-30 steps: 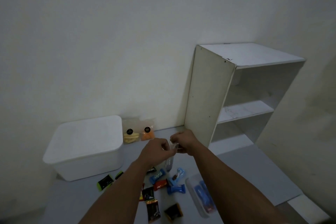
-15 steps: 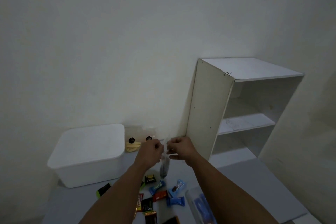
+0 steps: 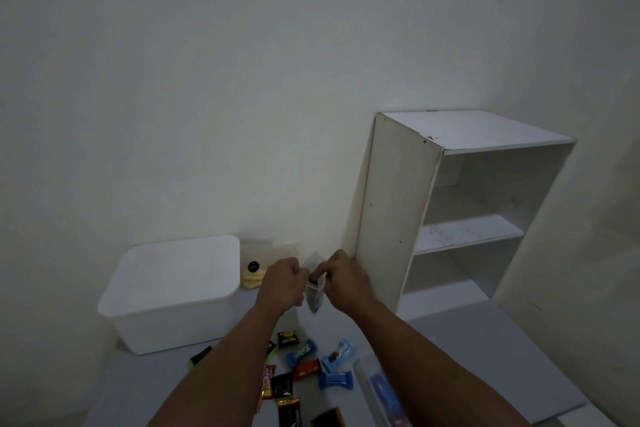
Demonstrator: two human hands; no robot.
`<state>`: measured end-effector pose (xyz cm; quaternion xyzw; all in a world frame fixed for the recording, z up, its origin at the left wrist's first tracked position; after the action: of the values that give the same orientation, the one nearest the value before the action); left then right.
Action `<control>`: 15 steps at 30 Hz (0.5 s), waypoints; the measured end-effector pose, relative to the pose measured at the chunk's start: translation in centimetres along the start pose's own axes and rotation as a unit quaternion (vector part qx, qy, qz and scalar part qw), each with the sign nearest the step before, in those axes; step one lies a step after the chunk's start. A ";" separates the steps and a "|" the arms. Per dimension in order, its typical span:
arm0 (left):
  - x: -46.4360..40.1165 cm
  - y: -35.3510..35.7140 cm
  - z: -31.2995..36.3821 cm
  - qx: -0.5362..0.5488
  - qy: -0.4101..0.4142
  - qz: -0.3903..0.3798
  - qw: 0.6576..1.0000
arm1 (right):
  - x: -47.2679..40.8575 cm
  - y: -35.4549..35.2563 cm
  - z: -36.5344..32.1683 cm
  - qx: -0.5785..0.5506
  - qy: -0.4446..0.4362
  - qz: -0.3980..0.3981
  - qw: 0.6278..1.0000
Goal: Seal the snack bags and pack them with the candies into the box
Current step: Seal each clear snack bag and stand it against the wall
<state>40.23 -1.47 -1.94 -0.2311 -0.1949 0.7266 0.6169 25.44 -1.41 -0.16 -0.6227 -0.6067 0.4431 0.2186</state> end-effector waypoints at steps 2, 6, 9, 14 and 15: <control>0.4 -0.2 0.4 -0.036 0.028 0.020 0.999 | 0.3 0.8 1.0 0.049 0.029 -0.041 0.998; 2.1 -1.1 0.9 -0.081 0.050 0.068 0.993 | 0.4 1.2 0.0 0.172 0.014 -0.079 0.982; 2.7 -1.6 -0.3 -0.077 0.026 0.078 0.994 | 0.1 1.1 -0.6 0.148 0.027 -0.066 0.986; 3.0 -0.9 -1.2 -0.038 0.000 0.079 0.996 | 0.4 1.8 -1.4 0.091 0.002 -0.086 0.992; 3.0 -0.6 -1.5 -0.027 -0.007 0.076 0.997 | 0.6 1.6 -1.7 0.093 -0.018 -0.077 0.993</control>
<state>41.20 1.56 -3.10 -0.2569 -0.2006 0.7676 0.5518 27.63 -0.66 -0.72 -0.5435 -0.6124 0.4905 0.2982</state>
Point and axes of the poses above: each hand's wrist, its own x-axis away from the middle knuckle, its own y-axis out of the palm, z = x × y, the point moved 10 cm from there along -x, towards the middle knuckle, and after that the axes turned 6 degrees about z, right-handed, at the moved point
